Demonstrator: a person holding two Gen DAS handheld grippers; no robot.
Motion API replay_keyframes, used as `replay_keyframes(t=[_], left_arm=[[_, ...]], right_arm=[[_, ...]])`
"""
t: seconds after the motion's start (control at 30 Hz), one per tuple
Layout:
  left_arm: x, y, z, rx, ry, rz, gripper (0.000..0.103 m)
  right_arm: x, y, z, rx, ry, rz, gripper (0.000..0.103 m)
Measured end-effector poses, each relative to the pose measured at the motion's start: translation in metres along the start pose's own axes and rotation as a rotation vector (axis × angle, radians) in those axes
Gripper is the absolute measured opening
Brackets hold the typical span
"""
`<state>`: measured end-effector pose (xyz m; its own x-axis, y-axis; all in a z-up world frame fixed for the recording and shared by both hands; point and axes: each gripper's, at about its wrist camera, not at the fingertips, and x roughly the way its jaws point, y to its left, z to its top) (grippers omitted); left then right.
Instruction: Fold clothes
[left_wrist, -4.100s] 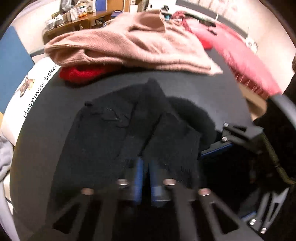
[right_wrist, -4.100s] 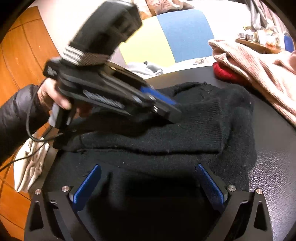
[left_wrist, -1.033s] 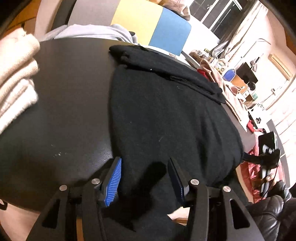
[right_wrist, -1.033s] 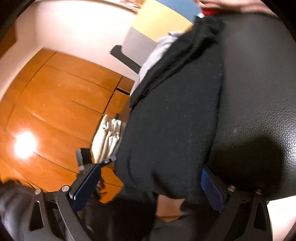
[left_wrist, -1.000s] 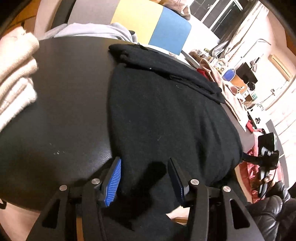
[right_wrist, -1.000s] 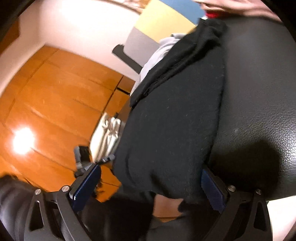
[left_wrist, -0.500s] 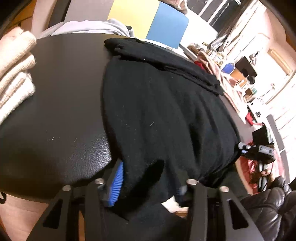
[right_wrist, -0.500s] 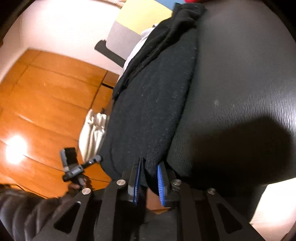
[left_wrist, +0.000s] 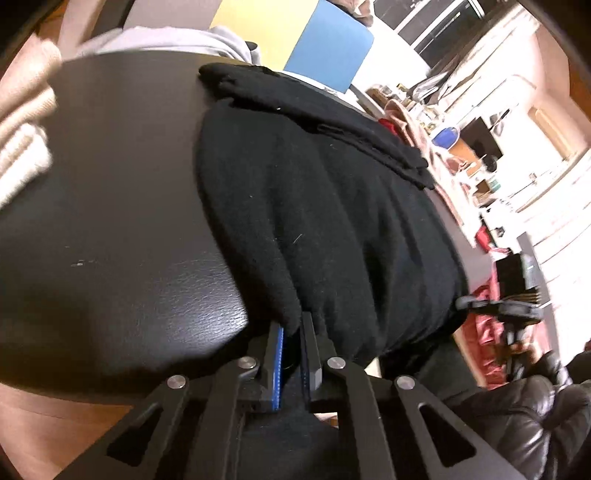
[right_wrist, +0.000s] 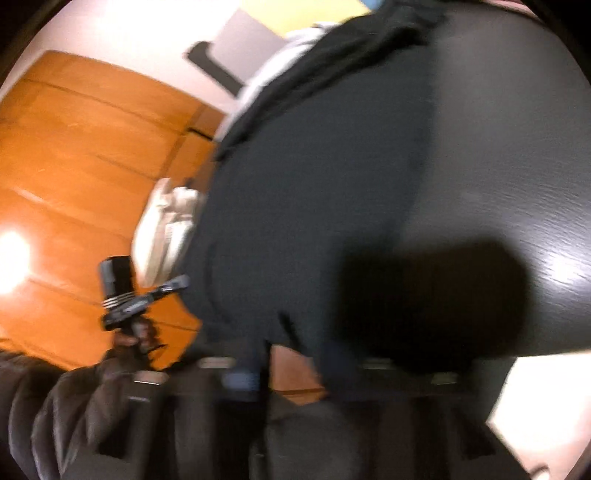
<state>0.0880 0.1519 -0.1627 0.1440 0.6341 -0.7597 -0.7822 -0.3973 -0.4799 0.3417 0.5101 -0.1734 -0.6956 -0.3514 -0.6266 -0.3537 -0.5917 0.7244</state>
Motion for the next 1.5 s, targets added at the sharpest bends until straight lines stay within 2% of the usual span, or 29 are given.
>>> replay_keyframes(t=[0.1, 0.17, 0.23, 0.33, 0.43, 0.53, 0.7, 0.73, 0.83, 0.93, 1.03, 1.17, 1.23, 1.27, 1.3, 1.33, 1.4, 1.47, 1.5], left_arm=[[-0.002, 0.001, 0.005, -0.036, 0.006, -0.087, 0.006], [-0.006, 0.002, 0.01, -0.051, 0.0, -0.177, 0.006], [-0.011, 0.003, 0.019, -0.06, -0.011, -0.249, 0.006], [-0.019, 0.006, 0.035, -0.081, -0.039, -0.354, 0.006], [-0.029, 0.011, 0.056, -0.122, -0.101, -0.443, 0.006], [-0.034, 0.013, 0.088, -0.134, -0.174, -0.509, 0.006], [-0.026, 0.008, 0.172, -0.11, -0.275, -0.587, 0.006], [-0.019, 0.01, 0.191, -0.115, -0.284, -0.597, 0.006], [0.026, 0.022, 0.246, -0.158, -0.267, -0.54, 0.006], [0.095, 0.049, 0.275, -0.267, -0.152, -0.43, 0.006], [0.105, 0.056, 0.263, -0.271, -0.116, -0.387, 0.006], [0.119, 0.066, 0.247, -0.275, -0.07, -0.33, 0.006], [0.11, 0.071, 0.228, -0.311, -0.071, -0.347, 0.006], [0.106, 0.072, 0.222, -0.327, -0.076, -0.347, 0.007], [0.101, 0.073, 0.216, -0.338, -0.089, -0.353, 0.007], [0.096, 0.074, 0.21, -0.348, -0.103, -0.36, 0.008], [0.083, 0.073, 0.2, -0.356, -0.136, -0.351, 0.014], [0.068, 0.071, 0.193, -0.348, -0.176, -0.32, 0.028], [0.06, 0.069, 0.19, -0.344, -0.196, -0.305, 0.03]], right_arm=[[-0.007, -0.008, -0.003, 0.029, -0.008, 0.01, 0.007], [-0.012, -0.009, -0.001, 0.042, -0.016, 0.04, 0.007], [-0.015, -0.006, 0.006, 0.051, -0.043, 0.147, 0.007], [-0.018, 0.002, 0.022, 0.045, -0.076, 0.25, 0.007], [-0.022, 0.008, 0.042, 0.044, -0.126, 0.335, 0.007], [-0.024, 0.017, 0.068, 0.033, -0.167, 0.368, 0.007], [-0.027, 0.022, 0.132, 0.031, -0.254, 0.368, 0.007], [-0.026, 0.018, 0.15, 0.044, -0.279, 0.346, 0.007], [-0.018, -0.006, 0.189, 0.125, -0.325, 0.311, 0.008], [0.003, -0.033, 0.213, 0.226, -0.315, 0.246, 0.011], [0.022, -0.056, 0.215, 0.266, -0.275, 0.177, 0.013], [0.018, -0.062, 0.19, 0.275, -0.306, 0.298, 0.013], [0.013, -0.064, 0.178, 0.288, -0.326, 0.358, 0.018], [0.009, -0.064, 0.175, 0.295, -0.335, 0.381, 0.025], [0.005, -0.064, 0.171, 0.301, -0.345, 0.405, 0.038], [-0.002, -0.06, 0.166, 0.291, -0.36, 0.422, 0.046], [-0.011, -0.045, 0.161, 0.244, -0.355, 0.404, 0.081], [-0.019, -0.03, 0.155, 0.197, -0.348, 0.385, 0.094], [-0.021, -0.023, 0.152, 0.178, -0.335, 0.364, 0.098]])
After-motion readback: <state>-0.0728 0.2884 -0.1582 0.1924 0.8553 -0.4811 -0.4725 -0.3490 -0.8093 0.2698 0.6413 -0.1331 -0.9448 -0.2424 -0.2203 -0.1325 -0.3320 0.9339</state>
